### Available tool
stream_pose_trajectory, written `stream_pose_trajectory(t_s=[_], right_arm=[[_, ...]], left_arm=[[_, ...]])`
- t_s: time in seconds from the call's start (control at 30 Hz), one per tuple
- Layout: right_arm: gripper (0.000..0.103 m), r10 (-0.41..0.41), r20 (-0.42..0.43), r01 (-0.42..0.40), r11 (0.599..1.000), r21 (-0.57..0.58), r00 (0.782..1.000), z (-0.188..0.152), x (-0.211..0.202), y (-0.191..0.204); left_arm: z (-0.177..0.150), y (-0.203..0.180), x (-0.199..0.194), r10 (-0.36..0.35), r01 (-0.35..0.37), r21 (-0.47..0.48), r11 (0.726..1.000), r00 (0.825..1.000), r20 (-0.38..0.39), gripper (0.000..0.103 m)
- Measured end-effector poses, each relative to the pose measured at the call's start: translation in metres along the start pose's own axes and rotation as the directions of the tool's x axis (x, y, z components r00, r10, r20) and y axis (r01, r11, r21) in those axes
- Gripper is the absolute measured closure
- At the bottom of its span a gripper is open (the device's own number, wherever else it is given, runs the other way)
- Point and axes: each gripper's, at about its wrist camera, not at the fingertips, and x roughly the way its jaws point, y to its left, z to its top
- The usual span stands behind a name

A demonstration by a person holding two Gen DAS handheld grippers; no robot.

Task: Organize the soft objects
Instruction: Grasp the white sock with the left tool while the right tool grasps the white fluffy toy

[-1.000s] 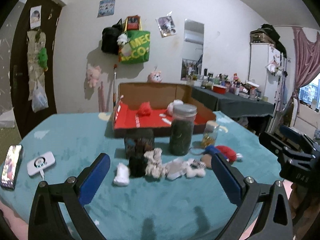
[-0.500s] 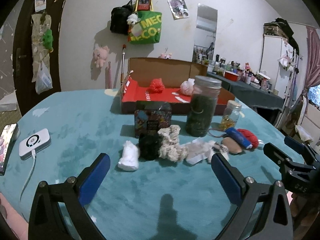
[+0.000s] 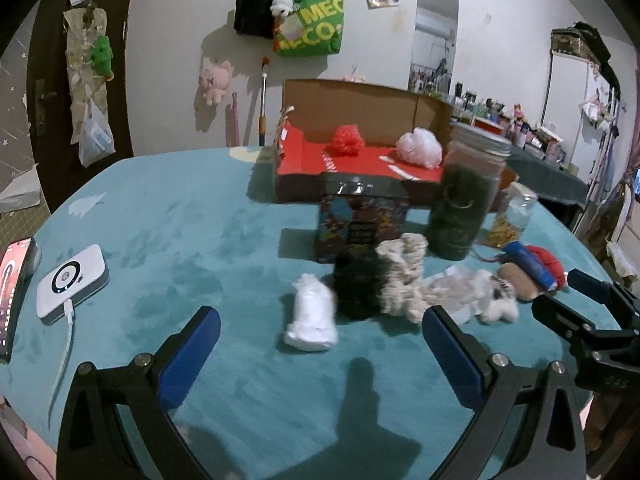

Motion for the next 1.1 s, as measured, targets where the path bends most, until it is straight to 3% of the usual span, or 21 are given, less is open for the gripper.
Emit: stream_pose_trajectory(t_s=[0.1, 0.17, 0.37, 0.53, 0.67, 0.87, 0.97, 1.07, 1.1], right_arm=[[0.004, 0.073, -0.053, -0.073, 0.997, 0.006, 0.996, 0.004, 0.012, 0.002], [0.004, 0.143, -0.091, -0.14, 0.989, 0.037, 0.986, 0.009, 0.021, 0.001], [0.007, 0.261, -0.182, -0.244, 0.964, 0.109, 0.948, 0.016, 0.044, 0.0], [0.024, 0.239, -0.225, -0.228, 0.971, 0.072, 0.945, 0.019, 0.046, 0.01], [0.026, 0.249, -0.256, -0.243, 0.968, 0.055, 0.934, 0.016, 0.042, 0.019], [0.037, 0.188, -0.284, -0.182, 0.982, 0.048, 0.94, 0.011, 0.054, 0.016], [0.038, 0.182, -0.288, -0.176, 0.983, 0.047, 0.94, 0.016, 0.059, 0.014], [0.038, 0.152, -0.282, -0.156, 0.988, 0.011, 0.947, 0.017, 0.064, 0.019], [0.043, 0.137, -0.276, -0.145, 0.989, -0.007, 0.951, 0.017, 0.065, 0.021]], left_arm=[[0.003, 0.007, 0.008, 0.014, -0.014, 0.008, 1.0, 0.999, -0.03, 0.0], [0.005, 0.01, 0.014, 0.016, -0.015, 0.021, 1.0, 0.999, -0.05, 0.001], [0.007, 0.015, 0.03, 0.029, -0.021, 0.071, 0.997, 0.993, -0.111, 0.006], [0.006, 0.02, 0.042, 0.0, 0.012, 0.071, 0.997, 0.987, -0.159, 0.01], [0.008, 0.022, 0.046, -0.021, 0.034, 0.066, 0.997, 0.982, -0.185, 0.011], [0.013, 0.02, 0.055, -0.016, 0.037, 0.093, 0.995, 0.977, -0.213, 0.019], [0.013, 0.019, 0.055, -0.025, 0.047, 0.1, 0.994, 0.977, -0.212, 0.025], [0.012, 0.019, 0.053, -0.036, 0.056, 0.098, 0.994, 0.979, -0.2, 0.048], [0.012, 0.019, 0.052, -0.035, 0.056, 0.101, 0.993, 0.98, -0.196, 0.061]])
